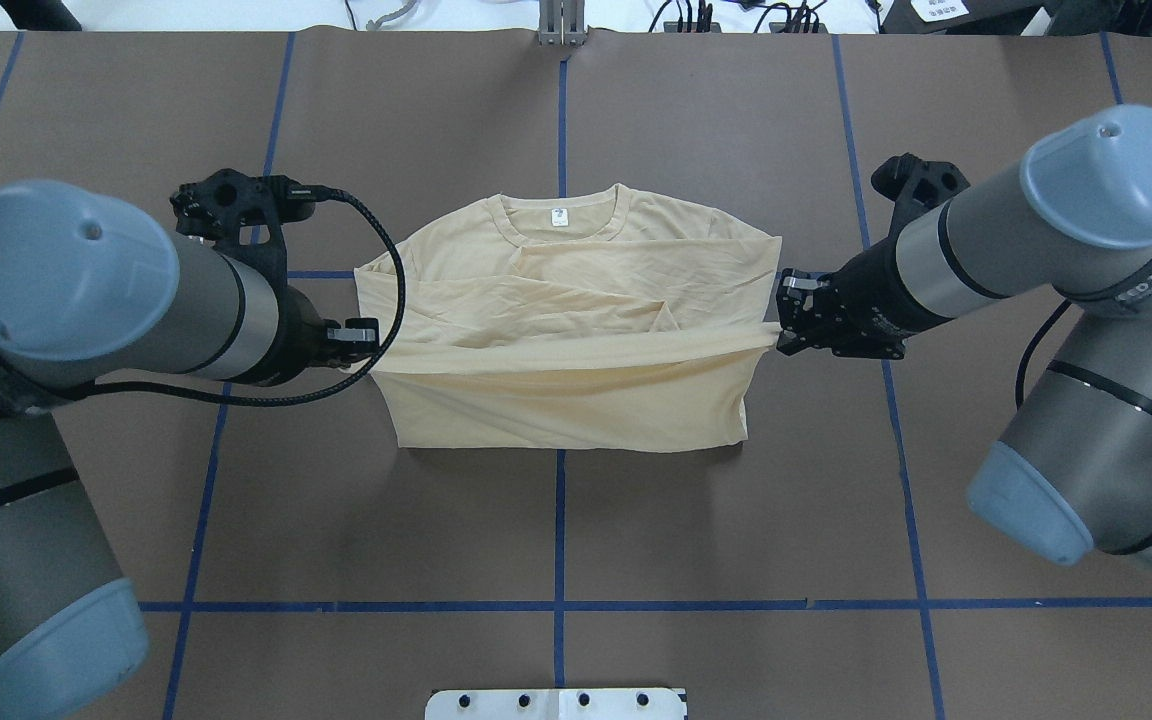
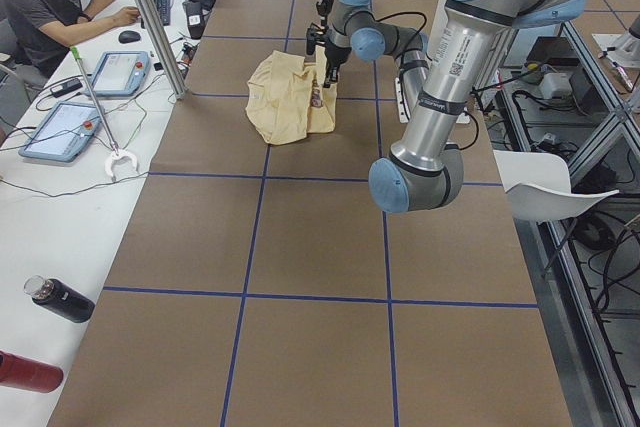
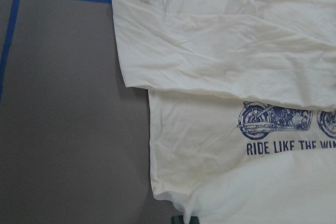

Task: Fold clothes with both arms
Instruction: 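Lift the hem with both grippers and carry it toward the collar, then lay the hem over the collar with both grippers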

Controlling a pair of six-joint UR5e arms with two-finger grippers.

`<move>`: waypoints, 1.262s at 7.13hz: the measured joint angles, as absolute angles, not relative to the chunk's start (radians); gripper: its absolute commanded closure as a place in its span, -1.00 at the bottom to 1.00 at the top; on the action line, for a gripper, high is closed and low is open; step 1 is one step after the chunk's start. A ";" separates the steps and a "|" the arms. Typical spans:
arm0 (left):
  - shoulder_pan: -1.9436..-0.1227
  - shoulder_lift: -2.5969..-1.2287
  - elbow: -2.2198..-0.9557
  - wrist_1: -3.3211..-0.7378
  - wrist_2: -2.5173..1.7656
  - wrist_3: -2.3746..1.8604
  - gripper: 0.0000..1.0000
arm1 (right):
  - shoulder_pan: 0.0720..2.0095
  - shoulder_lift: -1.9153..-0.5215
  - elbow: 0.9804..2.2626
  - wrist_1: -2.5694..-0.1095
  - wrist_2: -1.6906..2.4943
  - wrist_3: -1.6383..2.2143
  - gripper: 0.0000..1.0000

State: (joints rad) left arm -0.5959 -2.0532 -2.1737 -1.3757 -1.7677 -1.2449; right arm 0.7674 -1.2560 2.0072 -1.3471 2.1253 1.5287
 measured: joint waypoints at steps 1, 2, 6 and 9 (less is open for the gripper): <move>-0.630 -2.090 -2.123 -1.390 -1.777 -1.229 1.00 | 0.807 -1.208 1.953 -1.347 2.125 1.526 1.00; -0.658 -2.118 -2.063 -1.424 -1.781 -1.223 1.00 | 0.835 -1.161 1.892 -1.347 2.125 1.521 1.00; -0.720 -2.147 -1.851 -1.623 -1.777 -1.218 1.00 | 0.888 -1.017 1.688 -1.326 2.120 1.508 1.00; -0.727 -2.192 -1.721 -1.747 -1.775 -1.223 1.00 | 0.890 -0.991 1.578 -1.236 2.119 1.508 1.00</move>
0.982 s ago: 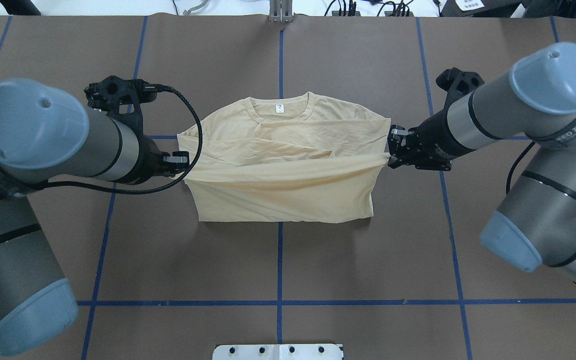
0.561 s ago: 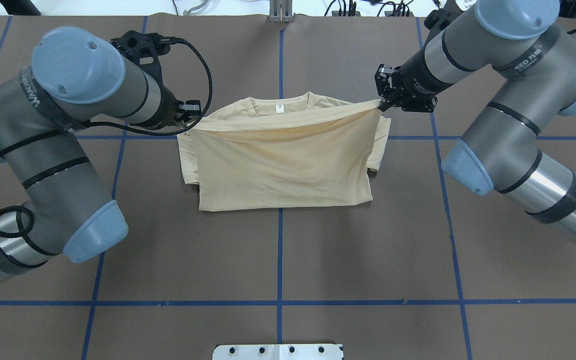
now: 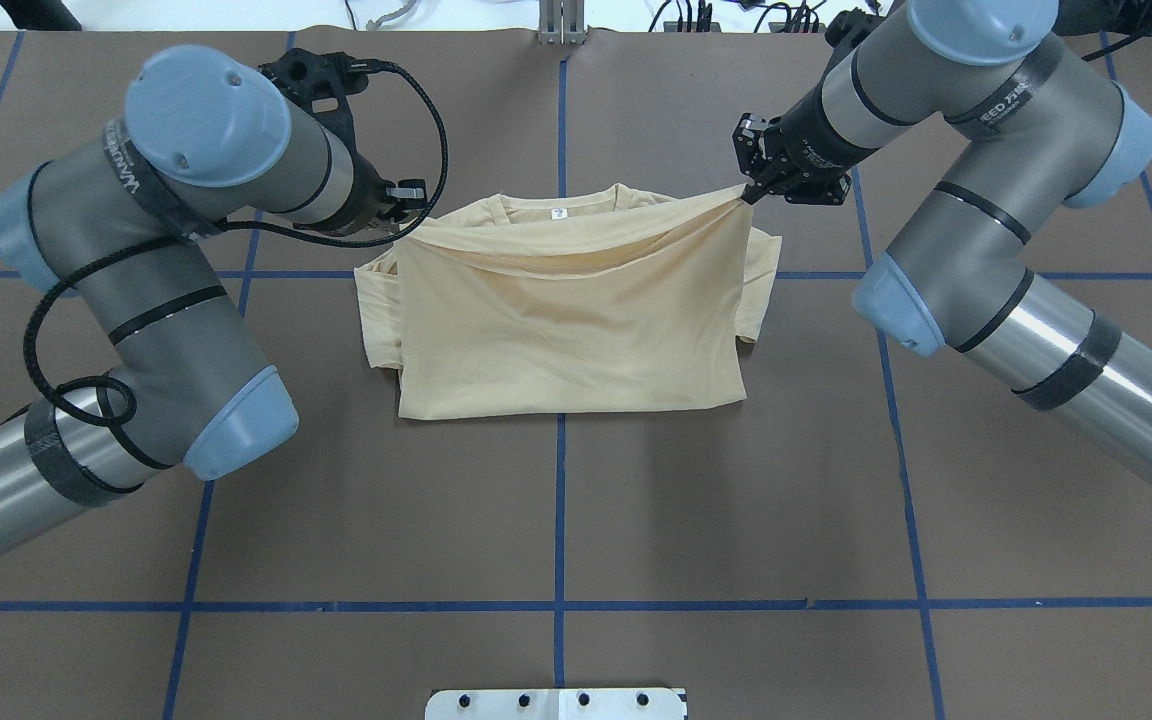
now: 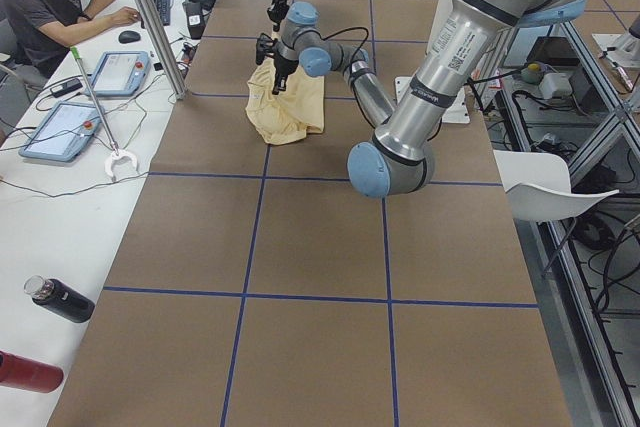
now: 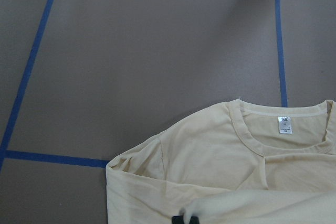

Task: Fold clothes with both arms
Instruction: 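Lay the hem over the collar with both grippers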

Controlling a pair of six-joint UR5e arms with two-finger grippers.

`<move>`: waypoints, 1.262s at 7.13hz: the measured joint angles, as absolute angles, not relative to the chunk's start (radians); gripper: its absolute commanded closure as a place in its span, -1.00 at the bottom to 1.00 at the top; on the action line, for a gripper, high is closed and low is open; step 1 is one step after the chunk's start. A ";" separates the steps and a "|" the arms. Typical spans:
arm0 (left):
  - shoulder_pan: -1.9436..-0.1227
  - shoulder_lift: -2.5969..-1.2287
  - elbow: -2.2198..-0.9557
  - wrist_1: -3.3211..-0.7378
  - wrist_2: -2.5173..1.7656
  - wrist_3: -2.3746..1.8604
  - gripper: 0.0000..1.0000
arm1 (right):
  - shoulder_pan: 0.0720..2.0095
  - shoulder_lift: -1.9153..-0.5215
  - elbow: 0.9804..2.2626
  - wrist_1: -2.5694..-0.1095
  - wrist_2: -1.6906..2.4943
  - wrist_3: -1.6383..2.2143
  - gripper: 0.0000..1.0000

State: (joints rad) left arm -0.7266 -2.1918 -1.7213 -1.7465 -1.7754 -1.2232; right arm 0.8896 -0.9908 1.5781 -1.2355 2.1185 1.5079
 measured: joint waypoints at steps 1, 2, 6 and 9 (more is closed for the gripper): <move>-0.733 -2.204 -1.667 -1.803 -1.775 -1.227 1.00 | 0.890 -0.977 1.553 -1.229 2.118 1.508 1.00; -0.742 -2.219 -1.616 -1.840 -1.774 -1.229 1.00 | 0.890 -0.964 1.529 -1.226 2.118 1.508 1.00; -0.755 -2.236 -1.402 -2.018 -1.772 -1.229 1.00 | 0.887 -0.941 1.390 -1.127 2.102 1.505 1.00; -0.753 -2.236 -1.369 -2.040 -1.772 -1.229 1.00 | 0.885 -0.922 1.301 -1.088 2.101 1.505 1.00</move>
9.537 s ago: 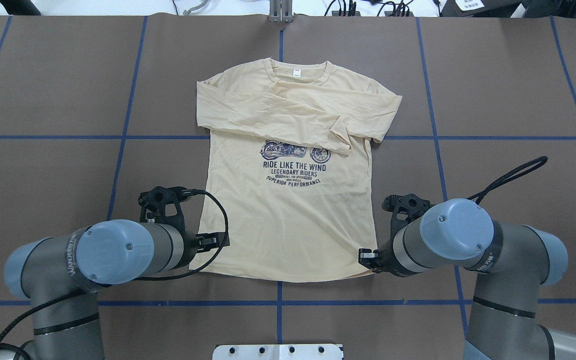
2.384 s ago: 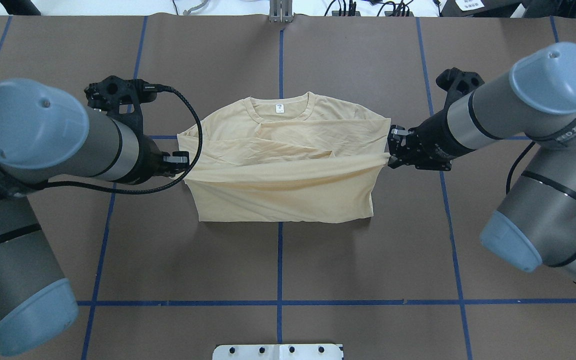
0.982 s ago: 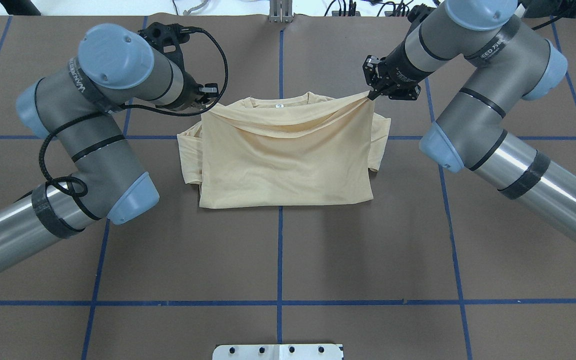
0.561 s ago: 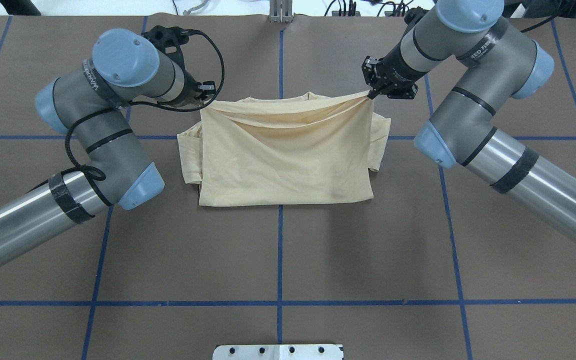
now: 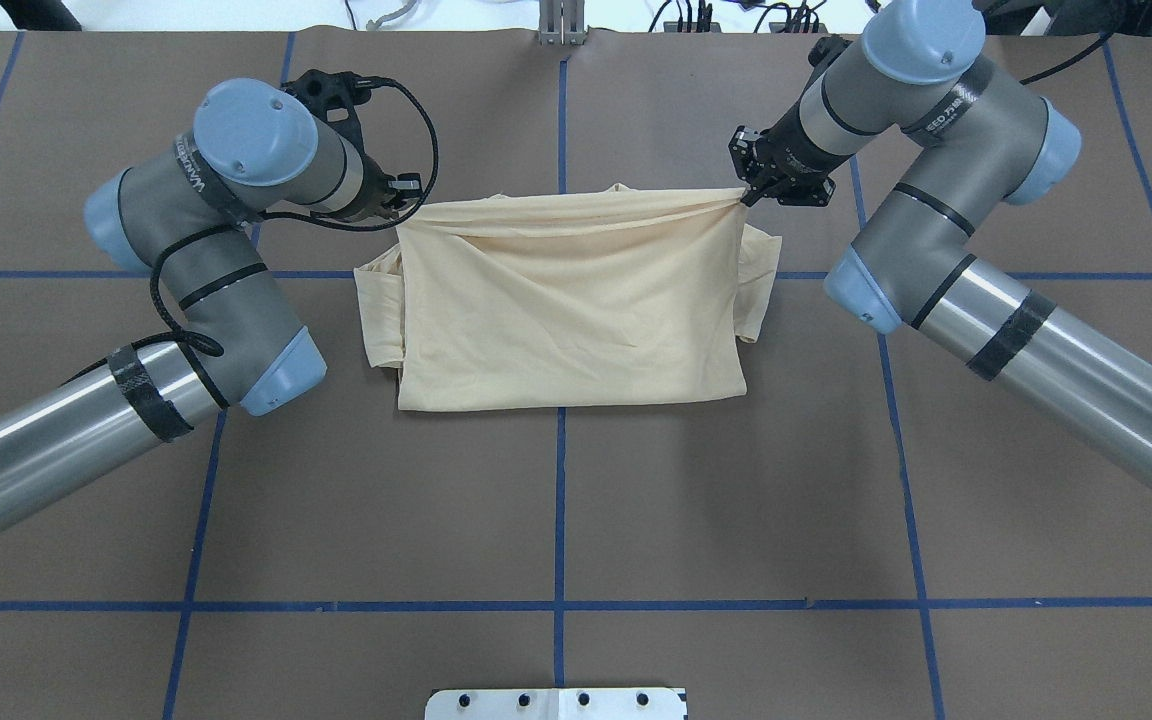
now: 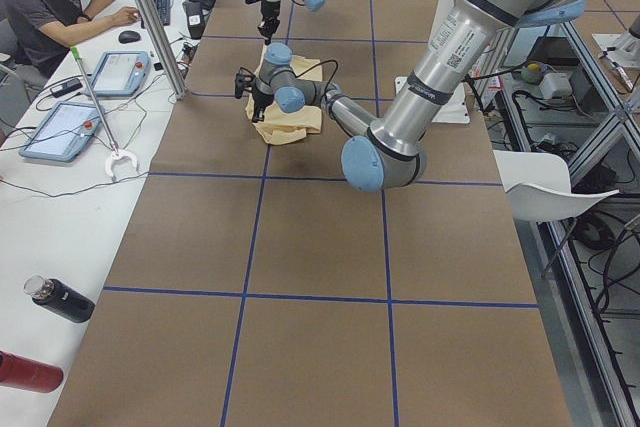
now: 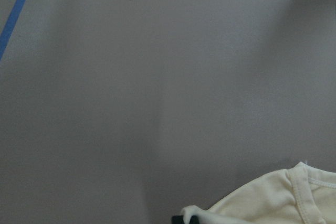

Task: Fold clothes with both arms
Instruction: 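Lay the hem over the collar with both grippers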

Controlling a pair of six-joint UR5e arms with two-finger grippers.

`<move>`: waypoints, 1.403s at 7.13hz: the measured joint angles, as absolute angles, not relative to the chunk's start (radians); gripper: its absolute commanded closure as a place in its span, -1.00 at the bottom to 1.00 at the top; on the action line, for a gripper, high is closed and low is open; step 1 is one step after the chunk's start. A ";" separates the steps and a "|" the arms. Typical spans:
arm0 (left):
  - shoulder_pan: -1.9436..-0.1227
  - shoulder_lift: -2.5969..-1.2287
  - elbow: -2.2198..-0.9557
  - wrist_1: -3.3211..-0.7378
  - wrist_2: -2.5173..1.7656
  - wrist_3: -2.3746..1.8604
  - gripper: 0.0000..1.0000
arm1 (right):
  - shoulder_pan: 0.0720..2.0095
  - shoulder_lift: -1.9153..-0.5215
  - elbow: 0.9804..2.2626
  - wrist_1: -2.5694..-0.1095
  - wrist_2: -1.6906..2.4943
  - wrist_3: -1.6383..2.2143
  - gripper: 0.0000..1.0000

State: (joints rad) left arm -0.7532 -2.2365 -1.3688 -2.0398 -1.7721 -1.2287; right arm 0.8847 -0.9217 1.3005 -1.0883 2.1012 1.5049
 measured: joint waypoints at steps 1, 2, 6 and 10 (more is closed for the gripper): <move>-0.752 -2.240 -1.368 -2.041 -1.773 -1.229 1.00 | 0.884 -0.912 1.278 -1.085 2.100 1.504 1.00; -0.749 -2.248 -1.368 -2.041 -1.773 -1.230 1.00 | 0.883 -0.900 1.255 -1.084 2.097 1.503 1.00; -0.715 -2.273 -1.367 -2.039 -1.771 -1.232 1.00 | 0.874 -0.877 1.244 -1.085 2.098 1.502 1.00; -0.707 -2.269 -1.353 -2.038 -1.755 -1.229 -0.98 | 0.857 -0.885 1.249 -1.066 2.090 1.478 -1.00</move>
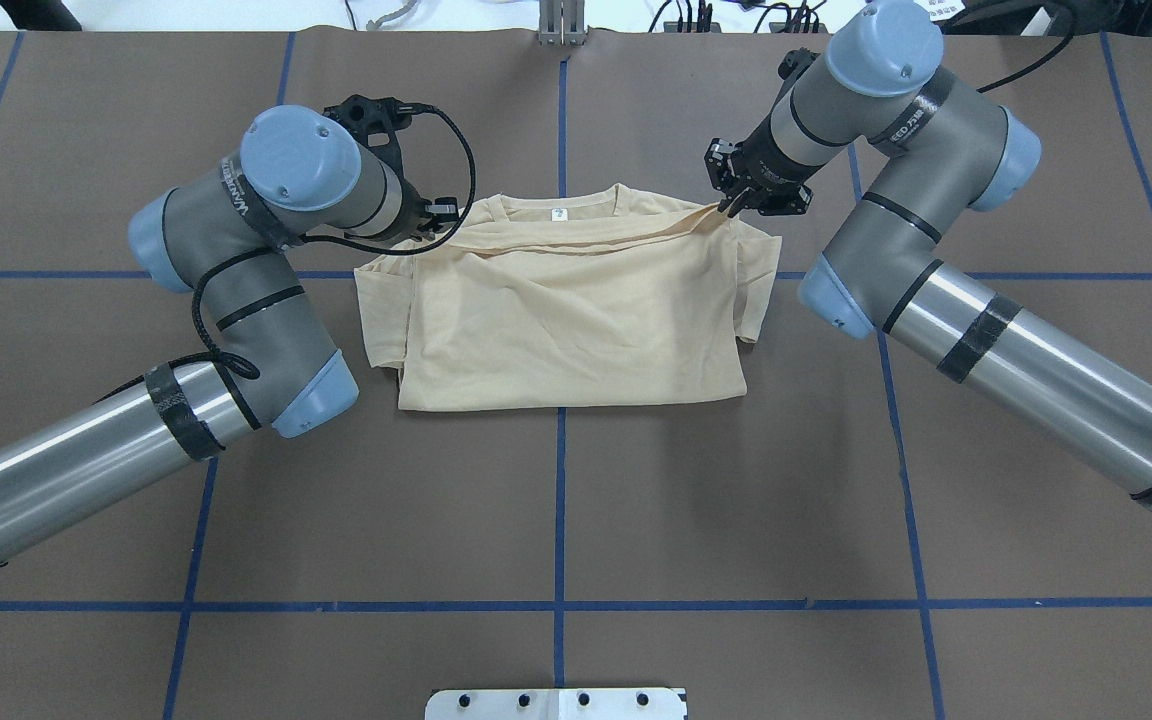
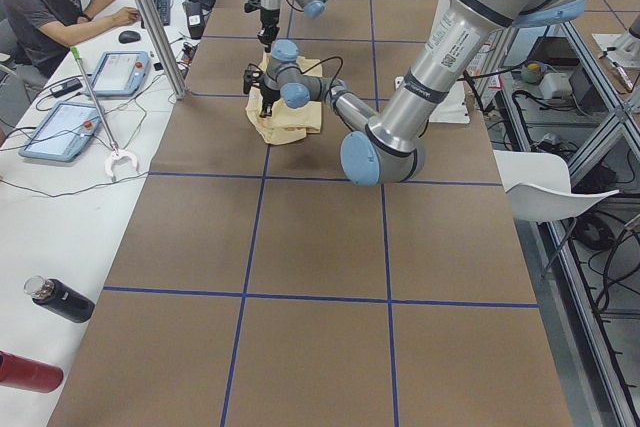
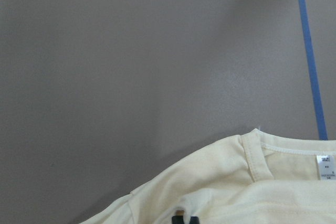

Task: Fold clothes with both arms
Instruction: 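Lay the hem over the collar with both grippers, then open both grippers and raise them off the folded shirt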

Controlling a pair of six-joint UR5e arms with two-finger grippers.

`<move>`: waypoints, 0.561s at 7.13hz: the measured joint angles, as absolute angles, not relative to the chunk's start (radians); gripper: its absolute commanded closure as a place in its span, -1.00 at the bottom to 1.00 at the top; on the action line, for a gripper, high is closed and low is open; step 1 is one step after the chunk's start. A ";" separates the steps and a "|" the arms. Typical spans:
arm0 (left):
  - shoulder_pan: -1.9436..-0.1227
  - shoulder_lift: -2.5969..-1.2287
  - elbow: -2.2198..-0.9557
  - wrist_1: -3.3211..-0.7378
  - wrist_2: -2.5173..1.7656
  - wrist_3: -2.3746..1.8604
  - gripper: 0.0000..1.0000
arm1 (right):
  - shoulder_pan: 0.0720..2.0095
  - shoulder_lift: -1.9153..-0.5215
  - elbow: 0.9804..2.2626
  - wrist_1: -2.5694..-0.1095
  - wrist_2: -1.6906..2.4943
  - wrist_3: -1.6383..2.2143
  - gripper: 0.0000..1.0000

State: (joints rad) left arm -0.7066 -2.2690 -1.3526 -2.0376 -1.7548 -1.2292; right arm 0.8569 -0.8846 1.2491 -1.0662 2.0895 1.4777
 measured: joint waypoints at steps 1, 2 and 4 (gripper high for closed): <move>-0.707 -2.268 -1.352 -2.037 -1.727 -1.227 -0.98 | 0.857 -0.883 1.249 -1.064 2.084 1.474 -1.00; -0.710 -2.268 -1.352 -2.036 -1.711 -1.224 -0.98 | 0.859 -0.882 1.249 -1.063 2.081 1.465 -1.00; -0.733 -2.269 -1.365 -2.031 -1.708 -1.220 -0.98 | 0.863 -0.886 1.263 -1.062 2.083 1.443 -1.00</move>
State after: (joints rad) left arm -0.7327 -2.2687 -1.3651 -2.0306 -1.7078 -1.2204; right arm 0.8634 -0.8864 1.2634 -1.0624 2.0826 1.4427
